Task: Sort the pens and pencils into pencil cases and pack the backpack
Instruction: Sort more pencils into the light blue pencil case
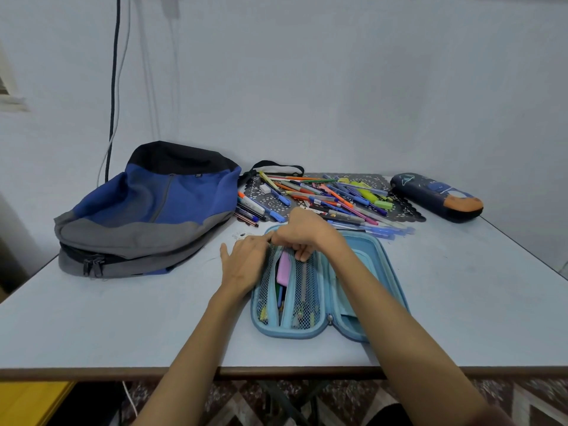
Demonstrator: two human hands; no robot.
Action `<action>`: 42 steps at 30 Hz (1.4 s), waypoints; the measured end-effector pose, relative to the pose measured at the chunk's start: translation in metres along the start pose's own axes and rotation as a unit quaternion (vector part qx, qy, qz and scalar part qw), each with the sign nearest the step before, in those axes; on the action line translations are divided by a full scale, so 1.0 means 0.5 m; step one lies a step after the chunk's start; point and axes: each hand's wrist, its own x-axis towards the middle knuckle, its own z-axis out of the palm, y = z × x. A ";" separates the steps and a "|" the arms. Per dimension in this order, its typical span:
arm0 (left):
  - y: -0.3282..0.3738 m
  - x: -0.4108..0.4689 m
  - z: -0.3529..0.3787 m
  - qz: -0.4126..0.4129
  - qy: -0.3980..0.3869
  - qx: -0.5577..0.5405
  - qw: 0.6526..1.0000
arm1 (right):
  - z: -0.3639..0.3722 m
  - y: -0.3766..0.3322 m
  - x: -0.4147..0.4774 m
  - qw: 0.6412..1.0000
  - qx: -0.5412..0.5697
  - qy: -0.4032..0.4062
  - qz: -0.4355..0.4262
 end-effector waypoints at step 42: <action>0.005 0.006 0.015 -0.043 0.058 -0.034 0.997 | 0.113 -0.001 -0.160 0.969 -0.153 0.171 -0.097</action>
